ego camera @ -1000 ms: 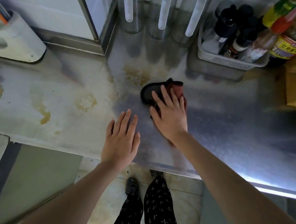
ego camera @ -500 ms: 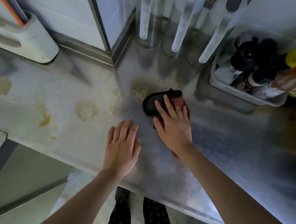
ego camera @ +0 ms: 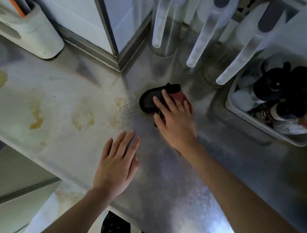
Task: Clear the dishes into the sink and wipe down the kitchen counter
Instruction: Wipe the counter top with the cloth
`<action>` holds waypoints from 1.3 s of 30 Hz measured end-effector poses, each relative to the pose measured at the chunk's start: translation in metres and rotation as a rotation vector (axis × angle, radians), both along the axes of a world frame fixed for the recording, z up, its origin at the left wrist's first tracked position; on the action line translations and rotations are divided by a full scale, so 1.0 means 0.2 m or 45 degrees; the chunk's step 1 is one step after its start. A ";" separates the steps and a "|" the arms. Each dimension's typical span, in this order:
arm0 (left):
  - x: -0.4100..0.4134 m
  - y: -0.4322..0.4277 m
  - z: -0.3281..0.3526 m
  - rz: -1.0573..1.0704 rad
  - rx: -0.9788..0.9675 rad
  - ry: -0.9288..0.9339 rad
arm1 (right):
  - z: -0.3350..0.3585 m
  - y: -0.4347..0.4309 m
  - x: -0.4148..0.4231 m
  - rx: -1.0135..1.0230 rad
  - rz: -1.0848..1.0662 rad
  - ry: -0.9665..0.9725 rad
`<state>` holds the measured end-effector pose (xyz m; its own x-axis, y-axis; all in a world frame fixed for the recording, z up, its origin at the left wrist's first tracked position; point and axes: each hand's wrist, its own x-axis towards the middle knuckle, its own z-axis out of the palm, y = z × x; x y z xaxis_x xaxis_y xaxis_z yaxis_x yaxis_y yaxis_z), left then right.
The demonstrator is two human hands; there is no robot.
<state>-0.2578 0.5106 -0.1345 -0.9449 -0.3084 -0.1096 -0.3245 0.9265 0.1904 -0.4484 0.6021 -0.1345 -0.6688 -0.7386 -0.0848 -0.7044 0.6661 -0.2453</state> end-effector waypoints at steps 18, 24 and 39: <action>0.00 0.00 -0.02 0.007 -0.022 0.089 | -0.01 -0.30 -0.25 0.002 -0.181 0.016; 0.01 -0.01 -0.03 0.014 -0.044 0.085 | 0.00 -0.28 -0.11 -0.050 0.212 -0.024; 0.15 -0.11 -0.01 1.245 0.061 0.113 | 0.00 -0.35 0.14 -0.006 0.361 -0.039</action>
<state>-0.2279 0.4891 -0.1360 -0.2807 -0.9562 -0.0833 -0.9270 0.2476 0.2816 -0.4197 0.5320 -0.1352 -0.4329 -0.8961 -0.0979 -0.8546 0.4425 -0.2716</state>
